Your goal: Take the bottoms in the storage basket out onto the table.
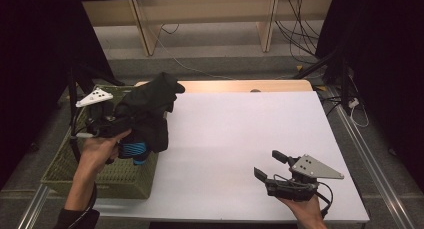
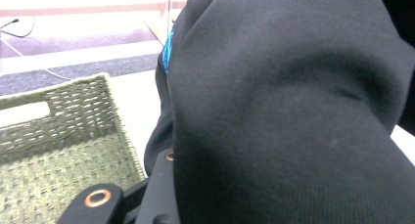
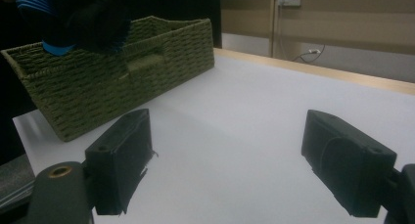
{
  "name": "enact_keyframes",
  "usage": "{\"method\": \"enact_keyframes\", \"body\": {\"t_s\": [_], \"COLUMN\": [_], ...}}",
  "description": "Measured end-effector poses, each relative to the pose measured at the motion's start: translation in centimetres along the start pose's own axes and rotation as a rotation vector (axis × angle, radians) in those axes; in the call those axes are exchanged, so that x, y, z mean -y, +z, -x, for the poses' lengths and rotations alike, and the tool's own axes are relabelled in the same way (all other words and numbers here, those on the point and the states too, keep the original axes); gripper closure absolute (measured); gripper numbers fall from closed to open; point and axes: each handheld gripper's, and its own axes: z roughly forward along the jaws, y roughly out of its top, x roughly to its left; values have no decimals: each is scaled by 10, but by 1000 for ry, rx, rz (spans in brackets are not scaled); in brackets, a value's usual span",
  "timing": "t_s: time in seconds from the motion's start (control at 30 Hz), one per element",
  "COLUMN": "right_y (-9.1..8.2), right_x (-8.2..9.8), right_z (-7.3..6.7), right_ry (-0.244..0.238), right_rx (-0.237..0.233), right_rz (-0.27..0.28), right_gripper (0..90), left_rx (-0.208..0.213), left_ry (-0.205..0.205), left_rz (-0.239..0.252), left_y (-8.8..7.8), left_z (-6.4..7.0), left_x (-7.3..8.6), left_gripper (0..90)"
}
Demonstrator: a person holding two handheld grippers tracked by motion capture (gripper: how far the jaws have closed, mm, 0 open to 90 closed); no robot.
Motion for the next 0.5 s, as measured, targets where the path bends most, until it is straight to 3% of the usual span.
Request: {"method": "enact_keyframes", "body": {"t_s": [0.5], "right_y": [1], "right_x": [1], "right_z": [0], "right_ry": [-5], "right_rx": [1], "right_rz": [4], "right_gripper": [200], "left_rx": [50], "left_ry": [46], "left_rz": [5], "left_y": [22], "left_z": [27], "left_x": [-10], "left_gripper": [736]}}
